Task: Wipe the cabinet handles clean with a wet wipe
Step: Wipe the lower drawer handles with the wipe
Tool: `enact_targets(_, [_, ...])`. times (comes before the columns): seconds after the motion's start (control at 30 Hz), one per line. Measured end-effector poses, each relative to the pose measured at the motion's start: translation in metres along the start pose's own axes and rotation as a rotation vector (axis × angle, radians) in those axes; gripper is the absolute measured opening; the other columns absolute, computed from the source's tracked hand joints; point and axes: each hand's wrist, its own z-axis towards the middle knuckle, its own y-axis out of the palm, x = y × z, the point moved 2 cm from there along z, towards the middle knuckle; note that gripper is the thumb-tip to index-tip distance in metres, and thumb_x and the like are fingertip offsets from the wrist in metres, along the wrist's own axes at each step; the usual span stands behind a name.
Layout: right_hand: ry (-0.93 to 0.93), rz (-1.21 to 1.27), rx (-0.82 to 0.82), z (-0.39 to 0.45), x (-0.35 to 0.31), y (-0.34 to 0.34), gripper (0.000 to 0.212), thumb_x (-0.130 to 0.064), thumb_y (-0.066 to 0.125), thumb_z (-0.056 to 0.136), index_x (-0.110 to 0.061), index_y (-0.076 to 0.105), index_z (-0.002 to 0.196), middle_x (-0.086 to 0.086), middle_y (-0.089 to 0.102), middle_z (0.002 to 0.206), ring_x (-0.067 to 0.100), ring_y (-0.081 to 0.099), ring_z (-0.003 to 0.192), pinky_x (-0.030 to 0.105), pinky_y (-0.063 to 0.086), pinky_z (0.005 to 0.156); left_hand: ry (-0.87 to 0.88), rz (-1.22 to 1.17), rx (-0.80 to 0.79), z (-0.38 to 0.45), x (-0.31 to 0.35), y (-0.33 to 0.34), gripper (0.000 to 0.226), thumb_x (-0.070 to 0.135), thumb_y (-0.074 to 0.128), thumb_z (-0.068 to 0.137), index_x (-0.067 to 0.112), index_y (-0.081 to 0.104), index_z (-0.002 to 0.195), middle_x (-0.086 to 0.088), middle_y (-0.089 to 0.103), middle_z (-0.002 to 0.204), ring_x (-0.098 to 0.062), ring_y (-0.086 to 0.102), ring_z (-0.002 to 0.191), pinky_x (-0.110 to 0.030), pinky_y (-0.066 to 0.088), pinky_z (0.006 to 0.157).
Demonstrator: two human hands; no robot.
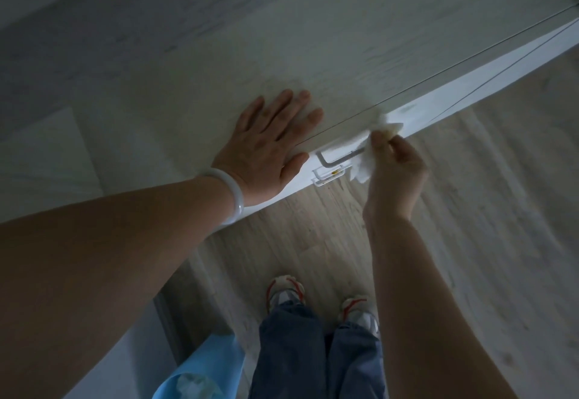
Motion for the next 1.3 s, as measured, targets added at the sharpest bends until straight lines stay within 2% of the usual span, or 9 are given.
enact_targets(0.1, [-0.045, -0.102, -0.064, -0.002, 0.016, -0.002, 0.031, -0.034, 0.056, 0.088, -0.010, 0.061, 0.069, 0.001, 0.047, 0.064, 0.014, 0.044, 0.067, 0.048, 0.049, 0.064, -0.001, -0.001, -0.001, 0.000, 0.000, 0.000, 0.062, 0.045, 0.028, 0.098, 0.026, 0.020, 0.156, -0.003, 0.015, 0.164, -0.024, 0.016, 0.150, -0.049, 0.016, 0.120])
enact_targets(0.27, [-0.051, -0.134, -0.021, -0.019, 0.020, -0.004, 0.017, -0.017, 0.070, 0.084, -0.027, 0.070, 0.071, -0.013, 0.055, 0.059, 0.008, 0.049, 0.060, 0.032, 0.046, 0.061, -0.007, 0.001, -0.007, 0.001, 0.000, -0.001, 0.062, 0.045, 0.028, 0.097, 0.025, 0.020, 0.155, -0.003, 0.015, 0.164, -0.024, 0.017, 0.150, -0.049, 0.017, 0.119])
enact_targets(0.43, [-0.105, -0.235, -0.053, 0.002, 0.006, -0.012, 0.036, -0.014, 0.077, 0.076, -0.021, 0.053, 0.101, -0.013, 0.059, 0.094, -0.013, 0.056, 0.081, 0.033, 0.052, 0.077, 0.007, -0.004, 0.001, 0.001, 0.000, -0.001, 0.062, 0.044, 0.031, 0.097, 0.024, 0.022, 0.155, -0.004, 0.016, 0.163, -0.026, 0.018, 0.149, -0.050, 0.017, 0.119])
enact_targets(0.53, [-0.111, -0.211, -0.186, 0.008, 0.003, -0.016, 0.040, -0.013, 0.076, 0.077, -0.035, 0.056, 0.103, -0.015, 0.062, 0.107, 0.006, 0.063, 0.094, 0.040, 0.055, 0.079, 0.009, -0.002, -0.001, 0.001, 0.000, -0.001, 0.062, 0.044, 0.029, 0.098, 0.024, 0.021, 0.155, -0.005, 0.016, 0.163, -0.026, 0.018, 0.150, -0.050, 0.017, 0.119])
enact_targets(0.67, [-0.133, -0.188, -0.138, 0.018, -0.007, -0.009, 0.020, -0.008, 0.073, 0.080, -0.024, 0.061, 0.080, -0.004, 0.064, 0.088, 0.008, 0.058, 0.061, 0.026, 0.049, 0.057, 0.006, -0.002, -0.002, 0.001, 0.000, -0.001, 0.061, 0.045, 0.028, 0.098, 0.024, 0.021, 0.155, -0.004, 0.015, 0.163, -0.026, 0.018, 0.150, -0.050, 0.016, 0.119])
enact_targets(0.8, [-0.164, -0.315, -0.015, 0.022, -0.002, -0.006, 0.022, -0.022, 0.076, 0.072, -0.034, 0.061, 0.061, 0.012, 0.062, 0.087, 0.011, 0.054, 0.062, 0.027, 0.046, 0.060, 0.007, -0.002, 0.001, 0.001, 0.001, -0.001, 0.061, 0.045, 0.028, 0.098, 0.024, 0.022, 0.155, -0.004, 0.015, 0.163, -0.025, 0.018, 0.150, -0.050, 0.017, 0.119])
enact_targets(0.97, [-0.350, -0.526, -0.236, -0.015, 0.007, 0.003, 0.002, -0.015, 0.073, 0.080, -0.015, 0.072, 0.080, 0.001, 0.056, 0.083, -0.001, 0.049, 0.066, 0.010, 0.038, 0.063, 0.003, -0.003, -0.006, 0.000, 0.000, -0.002, 0.062, 0.045, 0.028, 0.097, 0.024, 0.021, 0.155, -0.004, 0.015, 0.164, -0.024, 0.017, 0.150, -0.049, 0.016, 0.119])
enact_targets(1.17, [-0.118, -0.333, -0.039, 0.015, -0.010, -0.004, 0.013, -0.020, 0.074, 0.078, -0.031, 0.067, 0.076, -0.010, 0.057, 0.054, 0.008, 0.054, 0.054, 0.028, 0.048, 0.059, 0.006, -0.021, 0.000, 0.000, 0.000, -0.003, 0.061, 0.045, 0.029, 0.098, 0.025, 0.024, 0.155, -0.004, 0.017, 0.163, -0.025, 0.018, 0.150, -0.049, 0.017, 0.119])
enact_targets(1.3, [-0.122, -0.435, -0.269, -0.017, 0.002, 0.011, 0.018, -0.021, 0.074, 0.078, -0.036, 0.068, 0.069, -0.019, 0.063, 0.058, 0.001, 0.057, 0.057, 0.022, 0.047, 0.057, 0.004, -0.018, -0.008, -0.001, 0.000, -0.003, 0.062, 0.045, 0.029, 0.098, 0.024, 0.022, 0.155, -0.004, 0.016, 0.163, -0.025, 0.016, 0.150, -0.050, 0.016, 0.119])
